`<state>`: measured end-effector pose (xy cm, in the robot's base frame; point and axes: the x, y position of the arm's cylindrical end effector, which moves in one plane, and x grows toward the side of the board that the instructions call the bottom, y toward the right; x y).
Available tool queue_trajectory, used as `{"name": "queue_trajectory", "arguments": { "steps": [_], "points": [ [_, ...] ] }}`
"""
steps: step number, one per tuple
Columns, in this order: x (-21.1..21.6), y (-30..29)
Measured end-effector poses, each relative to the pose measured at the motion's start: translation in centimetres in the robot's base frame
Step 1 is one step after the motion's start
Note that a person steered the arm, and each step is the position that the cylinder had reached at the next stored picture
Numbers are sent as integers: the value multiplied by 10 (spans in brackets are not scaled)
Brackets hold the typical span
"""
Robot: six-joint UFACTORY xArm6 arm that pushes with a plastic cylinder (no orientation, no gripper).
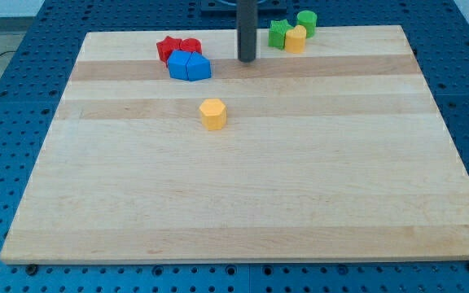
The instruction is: Place green star along with yellow heart right diagonally towards yellow hexagon
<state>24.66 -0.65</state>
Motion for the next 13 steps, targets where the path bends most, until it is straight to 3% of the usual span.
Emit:
{"name": "queue_trajectory", "arguments": {
  "steps": [1, 3, 5, 8, 9, 10, 11, 12, 13],
  "points": [
    [-52, -2],
    [-53, 19],
    [-54, 98],
    [16, 122],
    [6, 154],
    [-37, 214],
    [-56, 227],
    [-14, 101],
    [71, 36]
  ]
}}
